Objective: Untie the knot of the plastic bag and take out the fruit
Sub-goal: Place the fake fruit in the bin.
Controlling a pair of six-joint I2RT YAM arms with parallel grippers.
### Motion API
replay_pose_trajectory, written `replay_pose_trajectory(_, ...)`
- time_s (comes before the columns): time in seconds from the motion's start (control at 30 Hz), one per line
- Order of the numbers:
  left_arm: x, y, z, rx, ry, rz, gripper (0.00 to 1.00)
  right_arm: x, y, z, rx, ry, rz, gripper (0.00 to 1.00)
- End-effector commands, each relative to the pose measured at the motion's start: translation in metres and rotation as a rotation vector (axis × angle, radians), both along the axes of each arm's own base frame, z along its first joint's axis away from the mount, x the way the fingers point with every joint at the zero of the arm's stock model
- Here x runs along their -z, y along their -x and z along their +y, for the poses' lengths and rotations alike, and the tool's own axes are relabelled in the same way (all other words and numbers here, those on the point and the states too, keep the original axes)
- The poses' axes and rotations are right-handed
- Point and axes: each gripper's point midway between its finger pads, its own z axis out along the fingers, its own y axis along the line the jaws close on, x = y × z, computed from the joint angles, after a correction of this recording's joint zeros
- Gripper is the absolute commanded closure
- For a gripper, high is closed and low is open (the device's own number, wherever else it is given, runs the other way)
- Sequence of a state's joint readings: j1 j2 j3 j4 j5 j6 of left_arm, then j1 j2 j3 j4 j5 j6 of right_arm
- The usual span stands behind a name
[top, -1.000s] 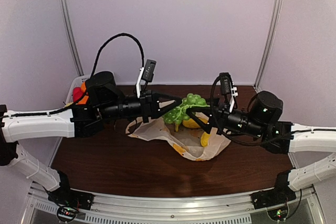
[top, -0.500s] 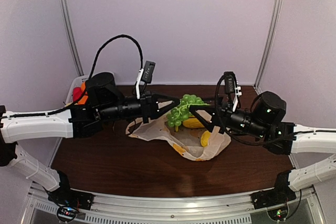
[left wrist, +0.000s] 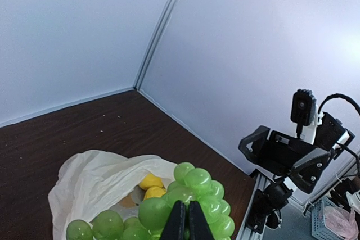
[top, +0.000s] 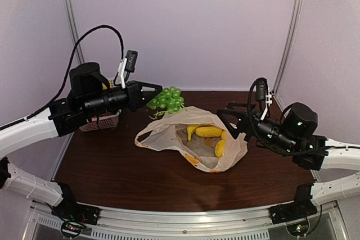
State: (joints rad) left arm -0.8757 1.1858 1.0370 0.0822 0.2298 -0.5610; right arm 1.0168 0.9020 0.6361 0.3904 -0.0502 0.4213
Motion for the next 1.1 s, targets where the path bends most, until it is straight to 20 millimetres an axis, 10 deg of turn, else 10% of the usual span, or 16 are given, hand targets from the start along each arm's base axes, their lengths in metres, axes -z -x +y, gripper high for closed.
replay_pose_trajectory(0.0,-0.017,-0.027,0.037,-0.130,-0.057,-0.046,1.00,0.013,-0.006,-0.012,0.068,0.025,0.025,0.11)
replay_pose_trajectory(0.6,0.006,-0.194,0.210,-0.604,-0.256,-0.011,1.00,0.019,-0.007,-0.019,0.094,0.028,0.043,0.10)
replay_pose_trajectory(1.07,0.055,-0.309,0.268,-0.865,-0.253,0.071,1.00,0.024,-0.008,-0.016,0.089,0.023,0.056,0.10)
